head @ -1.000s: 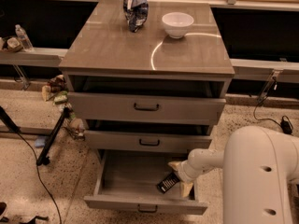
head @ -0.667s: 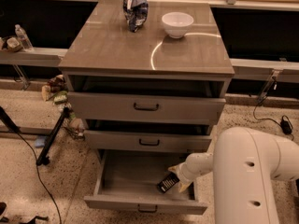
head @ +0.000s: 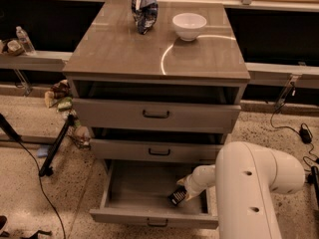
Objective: Pick rxbar chocolate from bottom drawer and place on counter
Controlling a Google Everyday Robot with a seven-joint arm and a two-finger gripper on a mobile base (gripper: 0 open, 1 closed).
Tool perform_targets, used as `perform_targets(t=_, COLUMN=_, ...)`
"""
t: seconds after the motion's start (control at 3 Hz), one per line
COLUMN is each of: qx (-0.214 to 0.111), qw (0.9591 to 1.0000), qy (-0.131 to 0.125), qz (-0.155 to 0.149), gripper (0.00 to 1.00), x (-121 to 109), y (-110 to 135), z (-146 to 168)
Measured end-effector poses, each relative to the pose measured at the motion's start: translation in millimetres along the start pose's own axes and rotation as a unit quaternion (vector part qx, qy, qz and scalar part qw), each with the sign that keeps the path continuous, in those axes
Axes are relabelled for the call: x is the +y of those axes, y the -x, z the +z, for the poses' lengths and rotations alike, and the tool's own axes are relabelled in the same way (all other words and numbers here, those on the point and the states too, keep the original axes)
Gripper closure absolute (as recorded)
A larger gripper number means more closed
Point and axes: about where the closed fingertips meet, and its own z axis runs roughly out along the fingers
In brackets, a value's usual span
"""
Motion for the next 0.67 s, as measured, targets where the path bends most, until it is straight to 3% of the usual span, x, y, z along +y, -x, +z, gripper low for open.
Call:
perform_targets(t=0.33, qx=-0.007, qw=1.0, qy=-0.001, qz=-0.003, gripper=0.68, x=-1, y=2, z=13)
perform_targets(t=0.67, qx=-0.008, qw=0.9999, qy=0.003, qz=-0.012, gripper=0.68, x=-3, y=3, z=24)
